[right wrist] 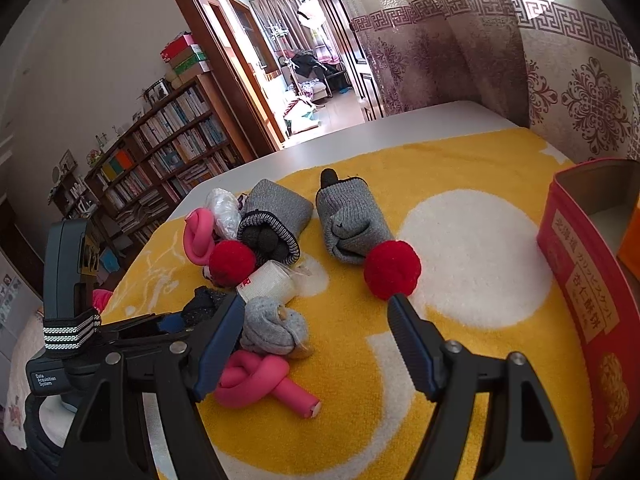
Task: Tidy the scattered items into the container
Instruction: 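Grasp the black knit sock with the left tool while the right tool grasps the grey sock ball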
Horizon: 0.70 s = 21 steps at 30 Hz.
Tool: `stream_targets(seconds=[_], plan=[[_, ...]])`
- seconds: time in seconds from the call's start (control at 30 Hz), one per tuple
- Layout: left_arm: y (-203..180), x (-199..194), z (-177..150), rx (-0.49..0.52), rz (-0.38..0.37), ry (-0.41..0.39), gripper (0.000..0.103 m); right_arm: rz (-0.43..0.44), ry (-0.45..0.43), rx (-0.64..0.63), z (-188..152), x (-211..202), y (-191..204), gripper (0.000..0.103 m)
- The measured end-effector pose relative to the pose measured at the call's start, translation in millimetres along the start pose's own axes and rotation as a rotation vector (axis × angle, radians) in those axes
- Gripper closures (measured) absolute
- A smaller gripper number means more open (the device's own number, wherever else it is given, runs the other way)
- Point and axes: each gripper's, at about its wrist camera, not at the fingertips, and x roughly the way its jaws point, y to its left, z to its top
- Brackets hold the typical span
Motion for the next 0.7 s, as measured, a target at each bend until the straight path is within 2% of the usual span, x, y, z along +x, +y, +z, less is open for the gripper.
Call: stream_targets(seconds=[0.1, 0.33, 0.6, 0.63, 0.7], plan=[[3, -12, 4, -0.008, -0.009, -0.042, 0.051, 0.005, 0.004, -0.014, -1, 1, 3, 0.026], [8, -36, 13, -0.031, -0.031, -0.128, 0.051, 0.013, 0.01, -0.043, -4, 3, 9, 0.026], [9, -45, 15, -0.045, -0.054, -0.152, 0.051, -0.009, 0.047, -0.129, -7, 14, 27, 0.026], [10, -46, 15, -0.048, -0.054, -0.153, 0.051, -0.017, 0.058, -0.143, -8, 16, 30, 0.028], [11, -46, 15, -0.053, -0.056, -0.153, 0.051, -0.036, 0.083, -0.169, -9, 21, 36, 0.04]])
